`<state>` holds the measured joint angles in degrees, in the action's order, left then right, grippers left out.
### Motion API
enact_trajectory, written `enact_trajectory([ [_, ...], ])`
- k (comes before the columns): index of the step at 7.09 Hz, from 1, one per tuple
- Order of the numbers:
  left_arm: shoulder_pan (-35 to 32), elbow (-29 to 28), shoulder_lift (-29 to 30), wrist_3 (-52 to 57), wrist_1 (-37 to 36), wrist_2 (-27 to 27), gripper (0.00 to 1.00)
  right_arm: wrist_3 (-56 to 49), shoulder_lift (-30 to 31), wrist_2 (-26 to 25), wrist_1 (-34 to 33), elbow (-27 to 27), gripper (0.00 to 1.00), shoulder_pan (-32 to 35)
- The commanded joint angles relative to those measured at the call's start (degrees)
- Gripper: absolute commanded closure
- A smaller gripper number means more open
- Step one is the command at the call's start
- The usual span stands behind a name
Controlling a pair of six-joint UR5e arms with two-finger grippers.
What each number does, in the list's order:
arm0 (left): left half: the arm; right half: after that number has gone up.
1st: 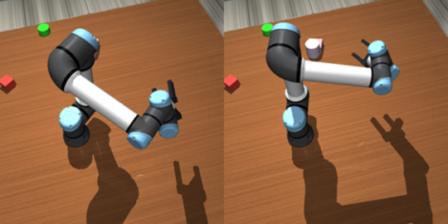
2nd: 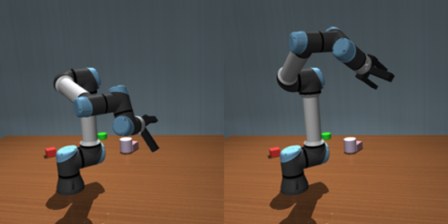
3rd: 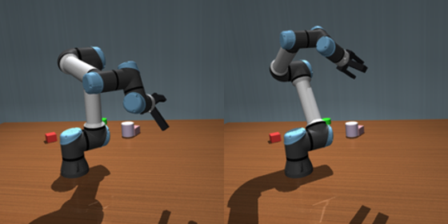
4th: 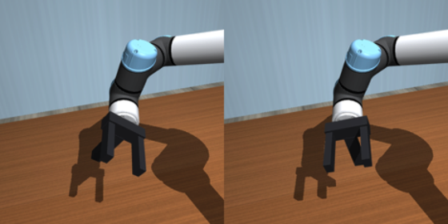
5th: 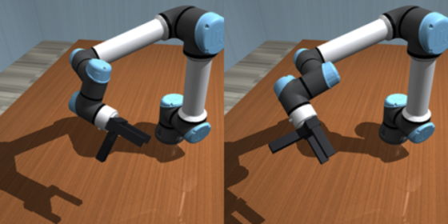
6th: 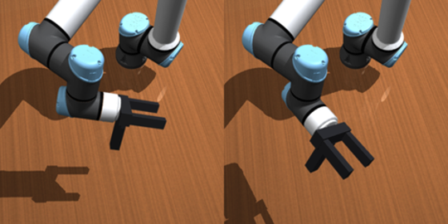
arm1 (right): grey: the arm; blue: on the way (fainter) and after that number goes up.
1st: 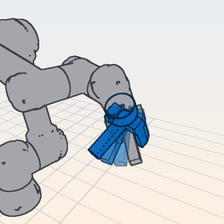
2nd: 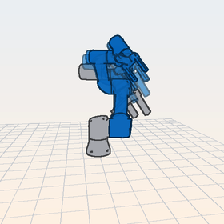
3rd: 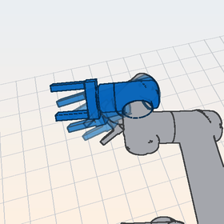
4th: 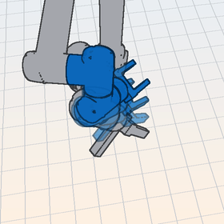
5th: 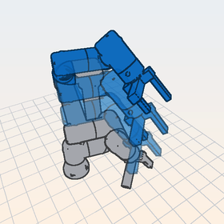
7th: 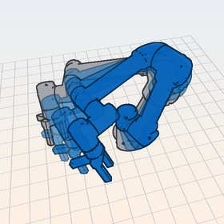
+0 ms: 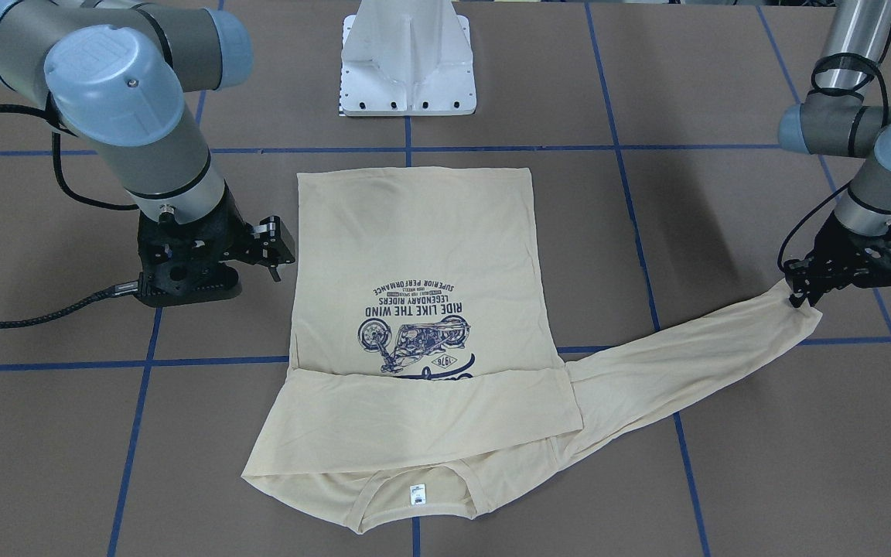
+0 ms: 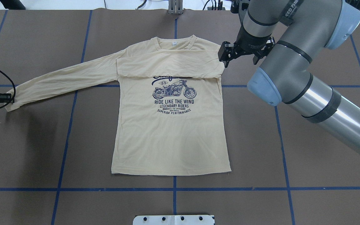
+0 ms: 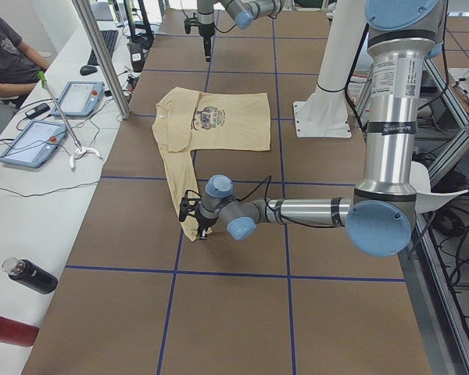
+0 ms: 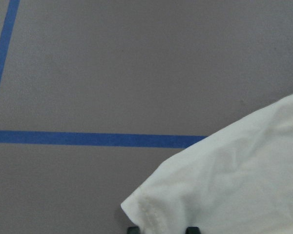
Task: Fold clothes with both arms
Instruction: 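Raise the right gripper off the shirt while the left gripper reaches the other cuff, then grasp the other sleeve cuff with the left gripper and lift it up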
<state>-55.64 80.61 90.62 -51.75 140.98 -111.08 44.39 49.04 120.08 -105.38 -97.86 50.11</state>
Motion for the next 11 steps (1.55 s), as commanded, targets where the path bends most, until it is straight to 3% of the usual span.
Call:
enact_trajectory([
  [1,0.00,0.42,0.09,-0.01,-0.09,-0.28,1.00,-0.01,0.00,0.07,0.00,0.04,0.00,0.25],
  [3,-0.08,1.39,0.17,0.07,-0.27,-0.89,1.00,-0.01,0.00,0.07,0.00,0.04,0.00,0.33],
  [5,-1.22,5.68,0.61,-0.10,-0.36,-9.80,1.00,-0.10,0.61,0.50,-0.09,0.04,0.00,1.29],
  [7,-8.84,6.32,6.12,-0.19,-4.19,-20.70,1.00,-1.93,2.80,0.77,-0.09,-0.40,0.00,2.35],
  [8,-10.44,6.32,8.33,-0.45,-5.88,-22.59,1.00,-2.20,3.94,0.86,-0.09,-0.40,0.00,2.44],
  [11,-10.72,6.31,20.43,-19.37,-5.89,-31.28,1.00,-7.02,9.13,4.02,-0.26,-3.91,0.00,5.60],
])
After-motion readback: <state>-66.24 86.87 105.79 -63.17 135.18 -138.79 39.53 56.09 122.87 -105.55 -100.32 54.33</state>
